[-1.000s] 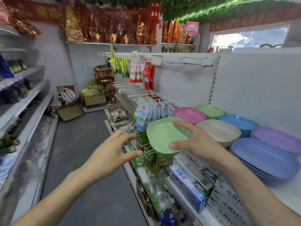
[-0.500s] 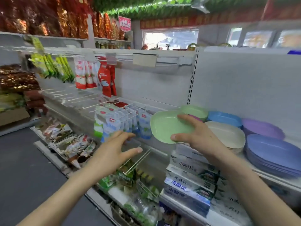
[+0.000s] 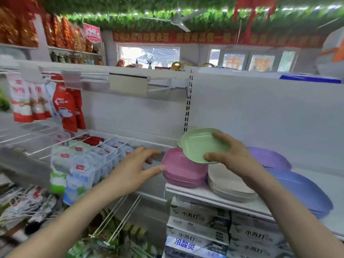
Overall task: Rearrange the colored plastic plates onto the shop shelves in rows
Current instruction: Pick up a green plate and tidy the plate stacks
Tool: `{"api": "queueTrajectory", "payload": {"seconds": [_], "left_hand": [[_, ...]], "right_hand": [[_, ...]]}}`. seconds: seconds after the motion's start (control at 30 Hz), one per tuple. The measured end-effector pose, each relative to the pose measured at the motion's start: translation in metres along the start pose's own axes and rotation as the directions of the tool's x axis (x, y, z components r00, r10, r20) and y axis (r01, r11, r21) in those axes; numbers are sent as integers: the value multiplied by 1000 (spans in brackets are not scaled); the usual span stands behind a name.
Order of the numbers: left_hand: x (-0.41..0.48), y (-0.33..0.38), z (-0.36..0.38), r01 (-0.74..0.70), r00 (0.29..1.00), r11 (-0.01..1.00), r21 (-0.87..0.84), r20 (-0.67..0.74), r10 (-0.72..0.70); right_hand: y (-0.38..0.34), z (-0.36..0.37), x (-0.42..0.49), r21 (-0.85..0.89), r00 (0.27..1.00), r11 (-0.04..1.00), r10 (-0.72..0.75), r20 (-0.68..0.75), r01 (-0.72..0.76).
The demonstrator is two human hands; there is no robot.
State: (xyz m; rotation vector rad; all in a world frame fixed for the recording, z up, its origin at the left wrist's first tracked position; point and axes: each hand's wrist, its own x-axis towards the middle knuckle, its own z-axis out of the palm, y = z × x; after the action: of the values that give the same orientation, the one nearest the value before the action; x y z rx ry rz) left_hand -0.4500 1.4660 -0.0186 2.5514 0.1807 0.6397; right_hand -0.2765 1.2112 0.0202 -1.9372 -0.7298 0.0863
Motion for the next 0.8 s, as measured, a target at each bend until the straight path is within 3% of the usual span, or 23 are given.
{"api": "queueTrajectory", "payload": {"seconds": [0.13, 0.37, 0.57, 0.7, 0.8], "left_hand": [[39, -7, 10, -44, 998, 998, -37, -44, 42], [93, -25, 30, -54, 997, 997, -61, 50, 57], [129, -36, 36, -161, 982, 984, -78, 89, 168], [145, -39, 37, -205, 974, 975, -84, 78, 211], [154, -44, 39, -215, 971, 974, -72, 87, 221]], "right_hand": [[10, -2, 33, -70, 1000, 997, 14, 0, -14], [20, 0, 82, -186, 993, 976, 114, -7, -114], [22, 20, 113, -298, 978, 933, 209, -12, -203], [13, 32, 121, -513, 986, 847, 166, 5, -140], [17, 37, 128, -682, 974, 719, 221, 39, -136]]}}
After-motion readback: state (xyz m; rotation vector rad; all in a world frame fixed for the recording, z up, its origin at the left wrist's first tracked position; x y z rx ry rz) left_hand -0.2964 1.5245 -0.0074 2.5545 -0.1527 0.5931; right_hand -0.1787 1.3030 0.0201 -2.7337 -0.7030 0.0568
